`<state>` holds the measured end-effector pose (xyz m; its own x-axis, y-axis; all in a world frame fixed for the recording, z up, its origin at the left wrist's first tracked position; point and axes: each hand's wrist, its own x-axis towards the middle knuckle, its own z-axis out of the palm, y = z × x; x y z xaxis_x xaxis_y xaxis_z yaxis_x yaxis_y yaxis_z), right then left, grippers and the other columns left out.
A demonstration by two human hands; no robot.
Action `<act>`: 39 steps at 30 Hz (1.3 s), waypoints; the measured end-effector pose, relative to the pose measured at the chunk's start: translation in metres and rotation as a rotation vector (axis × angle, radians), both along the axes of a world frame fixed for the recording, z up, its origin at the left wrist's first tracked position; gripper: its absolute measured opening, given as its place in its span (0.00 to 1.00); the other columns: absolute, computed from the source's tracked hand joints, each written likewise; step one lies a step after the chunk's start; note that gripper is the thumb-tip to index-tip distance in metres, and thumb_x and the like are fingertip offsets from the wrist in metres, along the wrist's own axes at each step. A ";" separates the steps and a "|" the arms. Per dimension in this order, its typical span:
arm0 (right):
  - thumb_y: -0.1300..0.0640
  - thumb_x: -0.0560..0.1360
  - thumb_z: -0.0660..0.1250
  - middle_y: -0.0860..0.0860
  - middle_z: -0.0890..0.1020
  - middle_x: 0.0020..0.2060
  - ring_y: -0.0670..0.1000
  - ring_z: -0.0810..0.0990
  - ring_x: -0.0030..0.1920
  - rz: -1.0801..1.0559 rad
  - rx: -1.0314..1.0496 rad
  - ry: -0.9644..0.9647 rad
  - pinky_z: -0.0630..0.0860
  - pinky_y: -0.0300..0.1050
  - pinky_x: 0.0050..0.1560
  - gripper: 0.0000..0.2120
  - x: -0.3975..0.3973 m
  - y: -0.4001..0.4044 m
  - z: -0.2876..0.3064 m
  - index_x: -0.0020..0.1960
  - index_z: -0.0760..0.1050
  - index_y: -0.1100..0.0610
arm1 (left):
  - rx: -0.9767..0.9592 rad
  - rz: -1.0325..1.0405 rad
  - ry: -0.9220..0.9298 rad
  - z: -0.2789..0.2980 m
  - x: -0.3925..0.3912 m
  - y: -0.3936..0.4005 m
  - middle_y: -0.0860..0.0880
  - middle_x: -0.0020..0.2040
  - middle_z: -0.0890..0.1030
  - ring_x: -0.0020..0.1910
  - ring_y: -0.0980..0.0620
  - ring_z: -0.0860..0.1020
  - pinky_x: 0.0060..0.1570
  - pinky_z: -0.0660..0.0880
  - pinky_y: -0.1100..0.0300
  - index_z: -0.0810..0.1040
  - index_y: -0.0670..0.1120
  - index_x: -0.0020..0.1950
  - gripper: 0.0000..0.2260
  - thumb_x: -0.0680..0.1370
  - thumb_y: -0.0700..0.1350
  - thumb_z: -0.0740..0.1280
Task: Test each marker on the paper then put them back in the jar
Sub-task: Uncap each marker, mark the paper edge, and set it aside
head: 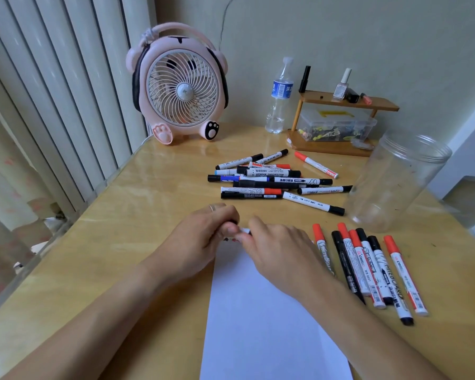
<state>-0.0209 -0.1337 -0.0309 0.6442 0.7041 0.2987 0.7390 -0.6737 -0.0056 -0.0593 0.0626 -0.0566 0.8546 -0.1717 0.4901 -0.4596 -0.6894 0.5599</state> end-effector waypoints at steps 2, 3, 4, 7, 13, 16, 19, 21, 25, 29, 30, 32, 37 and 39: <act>0.36 0.83 0.42 0.49 0.80 0.40 0.62 0.77 0.42 -0.075 0.006 0.108 0.66 0.51 0.38 0.19 0.007 -0.011 -0.003 0.49 0.60 0.50 | -0.006 0.050 -0.020 0.000 0.001 0.013 0.56 0.42 0.72 0.42 0.54 0.72 0.43 0.70 0.58 0.72 0.48 0.48 0.13 0.85 0.54 0.55; 0.35 0.82 0.41 0.48 0.78 0.37 0.61 0.74 0.41 -0.098 0.039 0.149 0.67 0.52 0.40 0.19 0.008 -0.017 -0.003 0.48 0.58 0.49 | -0.013 0.075 -0.006 -0.001 0.001 0.018 0.57 0.42 0.72 0.43 0.54 0.72 0.43 0.69 0.59 0.71 0.50 0.48 0.12 0.85 0.54 0.55; 0.35 0.81 0.41 0.47 0.74 0.35 0.59 0.72 0.39 -0.116 0.083 0.202 0.68 0.52 0.41 0.19 0.009 -0.021 -0.002 0.46 0.58 0.49 | -0.017 0.099 0.024 -0.002 0.001 0.021 0.57 0.42 0.72 0.43 0.54 0.72 0.43 0.68 0.59 0.71 0.51 0.48 0.12 0.85 0.54 0.55; 0.42 0.84 0.48 0.47 0.70 0.32 0.53 0.70 0.36 -0.133 0.341 0.382 0.69 0.54 0.40 0.15 0.011 -0.023 -0.003 0.43 0.61 0.49 | 0.076 0.201 0.106 -0.012 0.004 0.020 0.56 0.45 0.73 0.46 0.55 0.72 0.45 0.68 0.59 0.75 0.51 0.48 0.11 0.82 0.55 0.58; 0.59 0.83 0.60 0.51 0.79 0.41 0.53 0.82 0.36 -0.053 0.683 0.514 0.82 0.58 0.42 0.15 0.012 -0.023 0.003 0.61 0.70 0.38 | 0.260 0.369 0.162 -0.021 0.005 0.014 0.56 0.54 0.72 0.56 0.51 0.70 0.54 0.64 0.54 0.74 0.53 0.53 0.02 0.81 0.49 0.64; 0.63 0.84 0.61 0.59 0.83 0.49 0.54 0.84 0.37 -0.065 0.969 0.835 0.85 0.55 0.44 0.10 0.010 -0.022 0.005 0.55 0.77 0.49 | 0.264 0.354 0.202 -0.021 0.002 0.010 0.58 0.59 0.69 0.62 0.53 0.68 0.58 0.58 0.58 0.72 0.55 0.61 0.12 0.80 0.56 0.59; 0.67 0.84 0.54 0.61 0.85 0.54 0.58 0.86 0.48 -0.029 1.298 1.347 0.83 0.52 0.47 0.19 0.015 -0.021 0.002 0.63 0.79 0.55 | 0.298 0.282 0.311 -0.016 -0.003 0.009 0.58 0.68 0.65 0.72 0.58 0.60 0.66 0.52 0.60 0.65 0.61 0.73 0.29 0.76 0.70 0.48; 0.69 0.82 0.55 0.58 0.86 0.53 0.59 0.86 0.52 -0.009 1.340 1.448 0.81 0.50 0.50 0.21 0.018 -0.021 -0.003 0.67 0.78 0.54 | 0.340 0.237 0.346 -0.014 -0.006 0.007 0.58 0.73 0.61 0.78 0.58 0.53 0.72 0.47 0.58 0.58 0.65 0.77 0.33 0.74 0.75 0.46; 0.61 0.82 0.66 0.53 0.81 0.39 0.54 0.82 0.39 -0.101 1.187 1.267 0.72 0.41 0.37 0.07 0.013 -0.015 -0.010 0.58 0.79 0.54 | 0.477 0.193 0.406 -0.015 -0.008 0.006 0.55 0.81 0.51 0.82 0.56 0.38 0.79 0.37 0.47 0.47 0.68 0.80 0.41 0.70 0.81 0.48; 0.50 0.84 0.64 0.53 0.70 0.32 0.49 0.68 0.29 -0.245 1.121 1.099 0.62 0.37 0.28 0.11 0.011 -0.012 -0.012 0.49 0.77 0.56 | 0.515 0.194 0.438 -0.014 -0.008 0.007 0.54 0.82 0.48 0.82 0.54 0.39 0.79 0.37 0.46 0.47 0.67 0.80 0.42 0.70 0.82 0.50; 0.52 0.84 0.63 0.54 0.71 0.32 0.49 0.68 0.28 -0.268 1.106 1.078 0.62 0.37 0.27 0.09 0.011 -0.012 -0.012 0.50 0.78 0.55 | 0.519 0.195 0.442 -0.014 -0.008 0.007 0.53 0.82 0.47 0.82 0.54 0.39 0.79 0.37 0.46 0.48 0.67 0.80 0.41 0.71 0.81 0.52; 0.56 0.82 0.63 0.54 0.76 0.32 0.51 0.69 0.26 -0.259 1.070 1.072 0.62 0.37 0.25 0.04 0.011 -0.014 -0.011 0.52 0.76 0.51 | 0.521 0.194 0.446 -0.014 -0.007 0.007 0.53 0.82 0.47 0.82 0.54 0.40 0.79 0.38 0.45 0.48 0.67 0.80 0.40 0.72 0.80 0.53; 0.58 0.79 0.69 0.54 0.80 0.33 0.55 0.73 0.25 -0.189 0.952 0.994 0.65 0.42 0.25 0.05 0.014 -0.016 -0.013 0.44 0.76 0.53 | 0.519 0.192 0.461 -0.012 -0.007 0.007 0.53 0.82 0.48 0.82 0.54 0.41 0.80 0.38 0.46 0.48 0.67 0.80 0.42 0.68 0.82 0.46; 0.56 0.79 0.72 0.54 0.78 0.31 0.56 0.73 0.23 -0.198 0.935 0.951 0.66 0.41 0.23 0.09 0.015 -0.015 -0.014 0.42 0.75 0.52 | 0.541 0.194 0.472 -0.011 -0.008 0.006 0.52 0.81 0.48 0.82 0.54 0.42 0.79 0.37 0.46 0.47 0.67 0.80 0.42 0.68 0.82 0.46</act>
